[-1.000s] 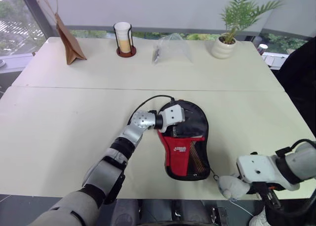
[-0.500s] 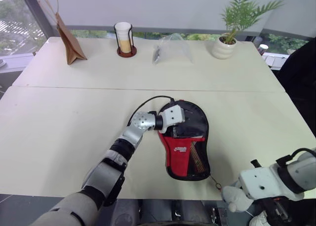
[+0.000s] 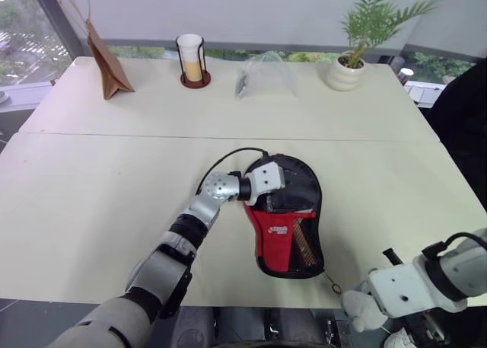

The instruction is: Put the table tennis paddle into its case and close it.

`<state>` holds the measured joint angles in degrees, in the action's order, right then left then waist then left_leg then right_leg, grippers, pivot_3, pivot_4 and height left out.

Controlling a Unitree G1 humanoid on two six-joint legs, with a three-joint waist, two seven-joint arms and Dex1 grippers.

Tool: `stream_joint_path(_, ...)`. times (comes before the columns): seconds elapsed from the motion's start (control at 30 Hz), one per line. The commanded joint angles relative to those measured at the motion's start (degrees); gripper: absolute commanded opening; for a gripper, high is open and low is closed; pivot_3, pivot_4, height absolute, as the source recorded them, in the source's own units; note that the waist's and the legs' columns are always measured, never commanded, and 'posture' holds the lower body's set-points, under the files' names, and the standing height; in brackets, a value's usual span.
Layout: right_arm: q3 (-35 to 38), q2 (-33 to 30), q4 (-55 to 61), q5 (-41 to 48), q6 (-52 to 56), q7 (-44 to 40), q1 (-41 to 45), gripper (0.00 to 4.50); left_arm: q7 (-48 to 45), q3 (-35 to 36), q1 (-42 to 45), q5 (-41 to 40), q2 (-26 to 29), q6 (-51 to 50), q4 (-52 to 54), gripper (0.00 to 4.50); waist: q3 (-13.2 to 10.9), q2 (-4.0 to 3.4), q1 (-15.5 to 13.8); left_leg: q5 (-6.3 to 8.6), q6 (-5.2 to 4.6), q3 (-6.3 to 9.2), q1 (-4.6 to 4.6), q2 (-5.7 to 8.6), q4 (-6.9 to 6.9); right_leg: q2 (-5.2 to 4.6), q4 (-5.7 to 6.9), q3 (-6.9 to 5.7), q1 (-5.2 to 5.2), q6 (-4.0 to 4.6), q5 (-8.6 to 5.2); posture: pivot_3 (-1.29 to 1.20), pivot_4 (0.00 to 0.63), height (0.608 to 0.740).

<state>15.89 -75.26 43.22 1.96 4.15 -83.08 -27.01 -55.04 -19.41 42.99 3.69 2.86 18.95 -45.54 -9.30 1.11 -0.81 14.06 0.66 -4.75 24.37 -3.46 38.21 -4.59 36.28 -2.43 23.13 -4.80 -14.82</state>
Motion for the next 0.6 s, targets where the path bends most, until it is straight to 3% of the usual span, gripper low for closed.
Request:
stream_joint_path(0.03, -2.1, -0.5, 0.0, -0.5, -1.1, -0.9, 0.3, 0.59, -0.4, -1.9, -1.7, 2.9, 1.8, -2.0, -2.5, 4.5, 0.0, 0.0, 0.0, 0.0, 0.0, 0.0, 0.0, 0.0, 0.0, 0.0, 0.0, 0.0, 0.0, 0.0, 0.0, 0.0, 0.15, 0.734)
stream_joint_path(0.5, -7.0, -1.2, -8.7, 3.1, 5.7, 1.0, 18.9, 0.59, 0.0, -1.7, -1.1, 2.8, 1.9, -1.7, -3.2, 4.5, 0.0, -0.01, 0.1, 0.0, 0.0, -0.01, -0.09, -0.05, -0.01, 0.02, 0.0, -0.01, -0.03, 0.04, 0.03, 0.0, 0.15, 0.734)
stream_joint_path(0.6, -8.7, -0.6, -9.5, 3.2, 6.6, 1.7, 20.8, 1.64, 0.1, -1.6, -0.9, 2.7, 2.0, -1.7, -3.3, 4.5, 0.0, -0.02, 0.1, 0.0, 0.0, -0.02, -0.08, -0.05, -0.02, 0.02, 0.0, -0.01, -0.02, 0.04, 0.03, 0.0, 0.15, 0.734)
